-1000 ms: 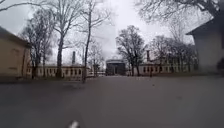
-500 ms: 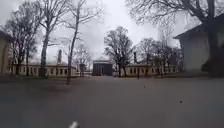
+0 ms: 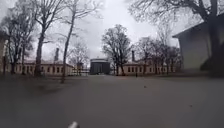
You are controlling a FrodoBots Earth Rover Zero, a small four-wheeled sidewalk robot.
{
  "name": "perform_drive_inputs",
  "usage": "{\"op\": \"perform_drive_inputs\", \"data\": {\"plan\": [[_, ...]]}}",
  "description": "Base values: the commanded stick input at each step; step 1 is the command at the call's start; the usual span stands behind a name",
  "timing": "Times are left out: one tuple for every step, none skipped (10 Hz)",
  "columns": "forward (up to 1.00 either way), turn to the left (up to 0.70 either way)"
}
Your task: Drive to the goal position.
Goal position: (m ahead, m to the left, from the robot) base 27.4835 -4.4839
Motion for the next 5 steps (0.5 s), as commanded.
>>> {"op": "perform_drive_inputs", "data": {"plan": [[1.00, 0.00], [1.00, 0.00], [1.00, 0.00], [1.00, 0.00], [1.00, 0.00]]}}
